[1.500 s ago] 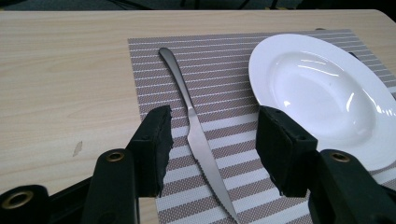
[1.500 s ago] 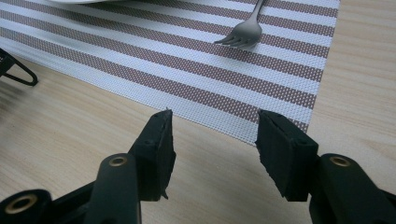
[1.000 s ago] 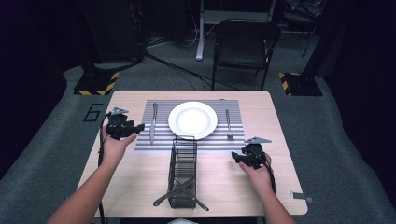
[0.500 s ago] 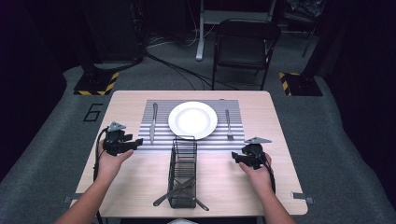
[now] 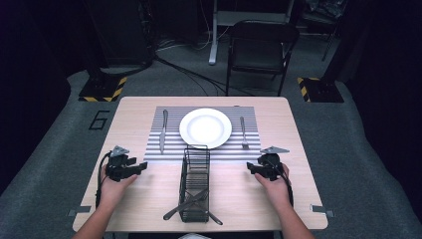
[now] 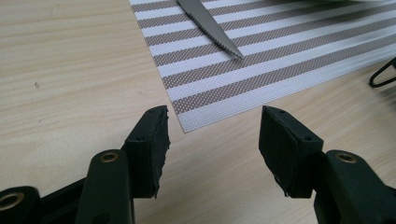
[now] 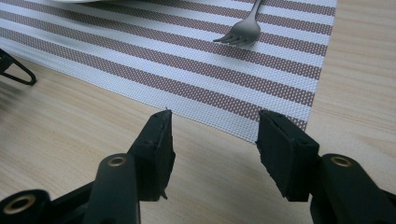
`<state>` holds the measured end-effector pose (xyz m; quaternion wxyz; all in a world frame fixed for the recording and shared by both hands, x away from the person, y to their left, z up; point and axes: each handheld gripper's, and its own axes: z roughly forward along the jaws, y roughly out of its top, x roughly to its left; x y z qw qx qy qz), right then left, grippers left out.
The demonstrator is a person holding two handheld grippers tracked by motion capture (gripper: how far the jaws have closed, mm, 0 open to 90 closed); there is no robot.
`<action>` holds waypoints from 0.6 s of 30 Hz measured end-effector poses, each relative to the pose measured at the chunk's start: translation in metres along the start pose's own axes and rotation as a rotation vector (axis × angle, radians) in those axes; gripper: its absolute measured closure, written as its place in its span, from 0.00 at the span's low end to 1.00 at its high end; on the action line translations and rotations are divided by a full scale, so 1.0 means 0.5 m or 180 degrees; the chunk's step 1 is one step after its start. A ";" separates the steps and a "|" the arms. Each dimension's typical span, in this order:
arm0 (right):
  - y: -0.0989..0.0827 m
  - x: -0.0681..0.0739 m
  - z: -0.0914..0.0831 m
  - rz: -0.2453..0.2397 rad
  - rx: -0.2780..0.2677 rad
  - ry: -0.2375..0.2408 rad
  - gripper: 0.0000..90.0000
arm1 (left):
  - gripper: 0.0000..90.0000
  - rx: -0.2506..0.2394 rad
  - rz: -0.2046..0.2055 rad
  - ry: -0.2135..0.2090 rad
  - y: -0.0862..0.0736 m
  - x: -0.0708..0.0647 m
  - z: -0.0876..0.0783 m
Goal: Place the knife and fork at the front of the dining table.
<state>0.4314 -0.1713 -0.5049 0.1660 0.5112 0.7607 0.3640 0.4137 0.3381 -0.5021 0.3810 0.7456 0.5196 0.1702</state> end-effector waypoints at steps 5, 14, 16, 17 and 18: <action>0.000 0.003 0.001 0.0002 0.0008 -0.0004 0.50 | 0.48 -0.0028 -0.0035 0.0075 -0.019 0.015 0.007; -0.002 0.002 0.002 0.0015 0.0020 -0.0002 0.50 | 0.47 0.0015 -0.0044 0.0314 -0.032 0.040 0.008; -0.003 0.001 0.002 0.0020 0.0028 -0.0001 0.50 | 0.47 -0.0012 -0.0052 0.0341 -0.033 0.042 0.008; -0.004 -0.004 0.003 -0.0017 0.0002 -0.0017 0.50 | 0.46 0.0007 -0.0045 0.0359 -0.033 0.045 0.007; -0.004 -0.004 0.003 -0.0017 0.0002 -0.0017 0.50 | 0.46 -0.0032 -0.0040 0.0382 -0.035 0.047 0.009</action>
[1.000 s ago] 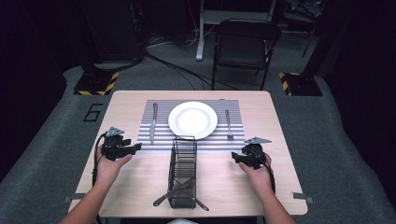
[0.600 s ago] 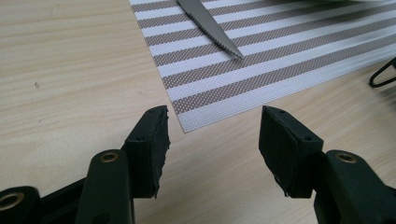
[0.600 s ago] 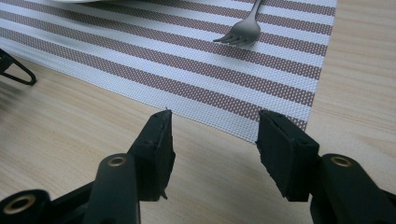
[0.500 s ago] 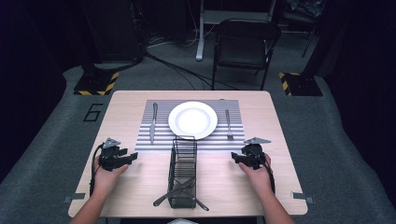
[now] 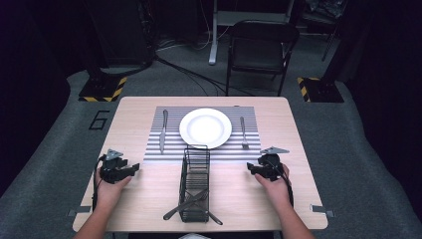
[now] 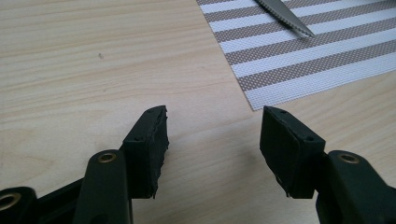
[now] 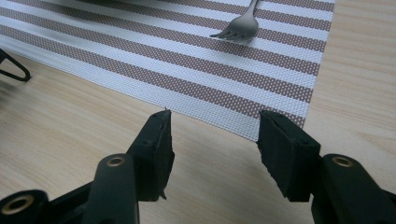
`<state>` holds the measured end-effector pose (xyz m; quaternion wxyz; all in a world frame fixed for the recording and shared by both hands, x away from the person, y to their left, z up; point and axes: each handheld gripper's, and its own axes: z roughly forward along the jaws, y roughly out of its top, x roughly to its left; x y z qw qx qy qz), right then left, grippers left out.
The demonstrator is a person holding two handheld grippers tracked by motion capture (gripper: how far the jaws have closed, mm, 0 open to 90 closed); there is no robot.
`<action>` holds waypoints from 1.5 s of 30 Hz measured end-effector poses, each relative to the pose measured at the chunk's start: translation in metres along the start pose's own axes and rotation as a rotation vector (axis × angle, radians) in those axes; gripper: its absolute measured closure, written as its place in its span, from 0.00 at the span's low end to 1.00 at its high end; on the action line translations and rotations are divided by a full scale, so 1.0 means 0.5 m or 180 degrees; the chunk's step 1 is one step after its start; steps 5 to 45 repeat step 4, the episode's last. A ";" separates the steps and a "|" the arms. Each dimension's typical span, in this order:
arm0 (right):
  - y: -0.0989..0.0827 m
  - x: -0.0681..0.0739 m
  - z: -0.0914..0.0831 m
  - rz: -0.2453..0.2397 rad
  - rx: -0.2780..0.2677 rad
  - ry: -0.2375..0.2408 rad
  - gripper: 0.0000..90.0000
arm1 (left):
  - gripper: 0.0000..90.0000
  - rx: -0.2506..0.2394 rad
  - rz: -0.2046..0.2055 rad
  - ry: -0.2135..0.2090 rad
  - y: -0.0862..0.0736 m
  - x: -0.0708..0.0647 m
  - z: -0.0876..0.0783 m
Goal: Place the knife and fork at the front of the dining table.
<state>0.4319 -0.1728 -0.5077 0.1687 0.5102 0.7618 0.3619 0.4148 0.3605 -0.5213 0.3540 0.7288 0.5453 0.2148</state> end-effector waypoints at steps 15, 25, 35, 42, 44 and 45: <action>-0.003 -0.009 -0.005 0.0031 -0.0012 -0.0073 0.48 | 0.45 0.0054 0.0051 0.0042 -0.001 0.004 0.001; -0.003 -0.009 -0.005 0.0031 -0.0012 -0.0073 0.48 | 0.45 0.0054 0.0051 0.0042 -0.001 0.004 0.001; -0.003 -0.009 -0.005 0.0031 -0.0012 -0.0073 0.48 | 0.45 0.0054 0.0051 0.0042 -0.001 0.004 0.001; -0.003 -0.009 -0.005 0.0031 -0.0012 -0.0073 0.48 | 0.45 0.0054 0.0051 0.0042 -0.001 0.004 0.001; -0.003 -0.009 -0.005 0.0031 -0.0012 -0.0073 0.48 | 0.45 0.0054 0.0051 0.0042 -0.001 0.004 0.001; -0.003 -0.009 -0.005 0.0031 -0.0012 -0.0073 0.48 | 0.45 0.0054 0.0051 0.0042 -0.001 0.004 0.001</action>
